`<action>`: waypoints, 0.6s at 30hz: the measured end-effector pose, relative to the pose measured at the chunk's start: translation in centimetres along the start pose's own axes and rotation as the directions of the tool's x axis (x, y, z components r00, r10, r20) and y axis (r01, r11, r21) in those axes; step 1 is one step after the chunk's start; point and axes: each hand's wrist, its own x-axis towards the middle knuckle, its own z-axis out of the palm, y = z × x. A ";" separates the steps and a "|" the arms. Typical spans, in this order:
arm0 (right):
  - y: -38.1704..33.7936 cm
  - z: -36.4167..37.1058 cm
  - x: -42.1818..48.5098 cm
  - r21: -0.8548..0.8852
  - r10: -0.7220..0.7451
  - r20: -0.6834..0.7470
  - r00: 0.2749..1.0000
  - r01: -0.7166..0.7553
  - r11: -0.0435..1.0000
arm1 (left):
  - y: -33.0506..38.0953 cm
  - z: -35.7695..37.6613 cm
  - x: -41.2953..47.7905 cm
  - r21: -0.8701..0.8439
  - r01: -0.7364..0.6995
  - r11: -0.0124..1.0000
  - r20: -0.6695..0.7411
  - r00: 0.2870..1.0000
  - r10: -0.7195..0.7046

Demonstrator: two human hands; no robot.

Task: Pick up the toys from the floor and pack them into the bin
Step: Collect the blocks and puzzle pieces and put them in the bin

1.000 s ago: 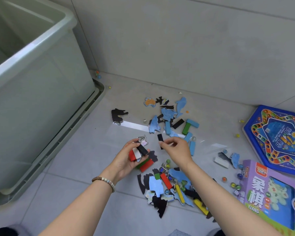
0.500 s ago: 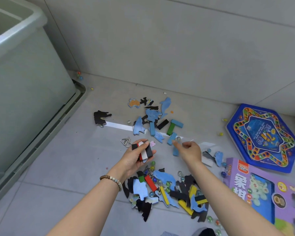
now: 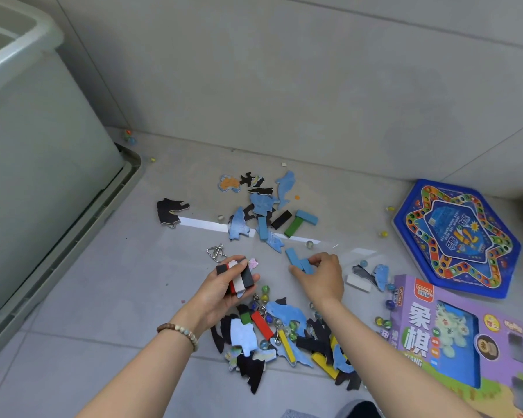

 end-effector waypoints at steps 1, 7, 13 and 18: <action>0.2 0.0 -0.3 -0.008 -0.037 -0.025 0.999 0.037 0.999 | 0.0 0.0 0.0 -0.002 0.001 1.000 0.000 1.000 -0.001; -0.4 -0.2 -1.2 0.136 -0.036 -0.022 0.999 0.038 0.990 | -0.4 0.7 -0.3 -0.009 0.038 0.999 0.010 0.999 -0.038; -4.0 -1.1 -4.6 0.303 -0.245 0.146 0.958 0.193 0.933 | -0.5 1.7 -0.2 -0.001 0.070 0.998 0.096 0.993 -0.070; -4.2 -2.3 -4.4 0.387 -0.238 0.182 0.954 0.153 0.909 | -0.3 2.4 -0.4 -0.036 0.063 0.997 0.109 0.992 -0.059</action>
